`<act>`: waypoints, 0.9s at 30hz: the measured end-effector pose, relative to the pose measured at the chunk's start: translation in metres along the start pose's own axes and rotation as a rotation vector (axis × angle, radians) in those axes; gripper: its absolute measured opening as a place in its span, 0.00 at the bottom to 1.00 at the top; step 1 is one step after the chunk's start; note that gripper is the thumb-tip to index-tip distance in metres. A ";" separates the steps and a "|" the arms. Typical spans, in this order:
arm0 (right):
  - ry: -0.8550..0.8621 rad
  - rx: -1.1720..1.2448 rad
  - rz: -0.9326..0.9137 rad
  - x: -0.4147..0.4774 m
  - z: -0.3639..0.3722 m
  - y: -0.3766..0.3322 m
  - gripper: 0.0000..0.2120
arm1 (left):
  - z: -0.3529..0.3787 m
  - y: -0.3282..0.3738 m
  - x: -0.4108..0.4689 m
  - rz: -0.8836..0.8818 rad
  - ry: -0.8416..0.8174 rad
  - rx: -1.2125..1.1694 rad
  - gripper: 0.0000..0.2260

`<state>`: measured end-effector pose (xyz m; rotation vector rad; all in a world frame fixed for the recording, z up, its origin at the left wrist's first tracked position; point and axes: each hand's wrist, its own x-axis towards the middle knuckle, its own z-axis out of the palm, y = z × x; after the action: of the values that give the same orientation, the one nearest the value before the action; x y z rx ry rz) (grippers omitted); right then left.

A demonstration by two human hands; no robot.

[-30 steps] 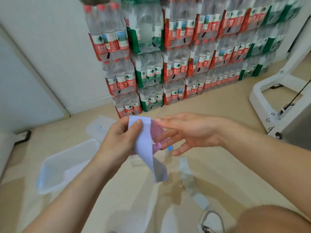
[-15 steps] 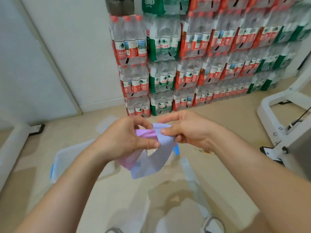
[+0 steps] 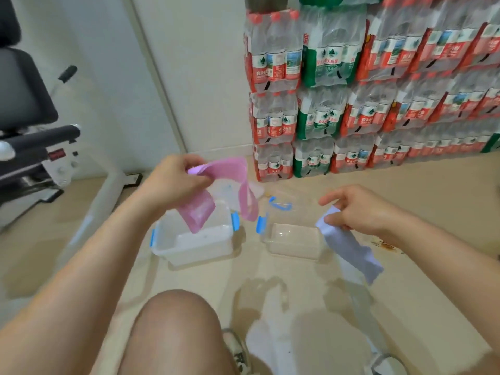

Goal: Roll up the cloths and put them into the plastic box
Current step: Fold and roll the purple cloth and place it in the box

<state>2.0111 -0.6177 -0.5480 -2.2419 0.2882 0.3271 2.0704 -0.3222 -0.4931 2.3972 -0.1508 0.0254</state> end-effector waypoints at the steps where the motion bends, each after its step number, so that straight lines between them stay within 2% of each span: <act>1: 0.014 0.022 -0.005 0.001 0.004 -0.003 0.16 | 0.009 -0.016 -0.003 -0.028 -0.046 0.052 0.05; 5: 0.111 0.152 -0.031 0.009 0.019 -0.008 0.15 | 0.070 -0.108 -0.023 -0.238 -0.188 0.080 0.09; 7: 0.090 0.239 -0.012 0.013 0.026 -0.007 0.14 | 0.104 -0.153 -0.036 -0.466 -0.274 -0.063 0.13; 9: 0.071 0.316 0.017 0.014 0.030 -0.005 0.12 | 0.130 -0.197 -0.042 -0.768 -0.355 -0.319 0.15; 11: 0.076 0.316 0.012 0.016 0.034 -0.008 0.10 | 0.147 -0.227 -0.039 -0.849 -0.394 -0.266 0.15; 13: 0.085 0.293 -0.016 0.017 0.040 -0.014 0.12 | 0.135 -0.205 -0.040 -0.838 -0.423 -0.261 0.15; 15: 0.079 0.280 -0.080 0.018 0.045 -0.026 0.13 | 0.112 -0.159 -0.027 -0.573 -0.443 -0.150 0.12; 17: 0.057 0.175 -0.210 0.014 0.050 -0.038 0.15 | 0.082 -0.099 -0.012 -0.320 -0.460 -0.262 0.12; 19: 0.083 -0.108 -0.429 0.003 0.054 -0.049 0.15 | 0.059 -0.039 -0.004 -0.039 -0.501 -0.261 0.16; 21: 0.201 -0.487 -0.732 -0.010 0.056 -0.055 0.15 | 0.052 0.003 -0.004 0.207 -0.582 -0.122 0.19; 23: 0.347 -0.738 -0.954 -0.020 0.054 -0.056 0.18 | 0.059 0.033 -0.012 0.377 -0.553 0.087 0.12; 25: 0.451 -0.738 -0.942 -0.025 0.046 -0.049 0.21 | 0.070 0.047 -0.021 0.467 -0.408 0.206 0.03; 27: 0.612 -0.599 -0.850 -0.027 0.037 -0.036 0.16 | 0.079 0.051 -0.029 0.460 -0.275 0.216 0.06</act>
<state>1.9923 -0.5636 -0.5364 -2.7499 -0.5271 -0.8339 2.0336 -0.4096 -0.5195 2.5172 -0.8643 -0.0783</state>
